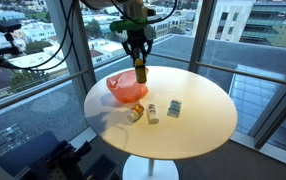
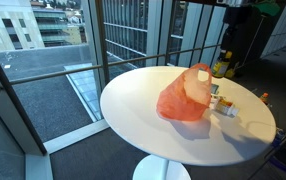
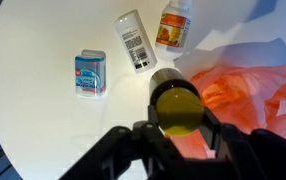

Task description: Put the brown bottle in the plastic

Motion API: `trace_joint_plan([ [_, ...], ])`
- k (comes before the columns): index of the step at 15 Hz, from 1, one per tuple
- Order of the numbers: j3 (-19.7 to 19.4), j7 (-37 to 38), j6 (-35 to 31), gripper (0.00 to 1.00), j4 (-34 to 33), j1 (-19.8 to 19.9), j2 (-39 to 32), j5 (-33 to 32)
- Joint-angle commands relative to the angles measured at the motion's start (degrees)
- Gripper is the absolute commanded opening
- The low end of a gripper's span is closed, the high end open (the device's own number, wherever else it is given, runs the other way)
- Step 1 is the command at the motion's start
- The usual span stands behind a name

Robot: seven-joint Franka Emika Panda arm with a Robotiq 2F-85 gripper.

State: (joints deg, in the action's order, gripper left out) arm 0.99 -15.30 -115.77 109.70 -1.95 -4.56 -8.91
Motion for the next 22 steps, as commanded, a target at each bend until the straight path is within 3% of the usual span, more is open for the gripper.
trace_joint_plan([
  [1,1.19,-0.62,1.58,0.19,-3.11,-0.49,-0.5,0.62],
  [10,3.28,-0.5,1.57,0.19,-6.6,-2.11,-3.94,0.84],
  [22,4.47,-0.86,1.52,0.19,-12.29,-2.41,-14.34,2.76],
])
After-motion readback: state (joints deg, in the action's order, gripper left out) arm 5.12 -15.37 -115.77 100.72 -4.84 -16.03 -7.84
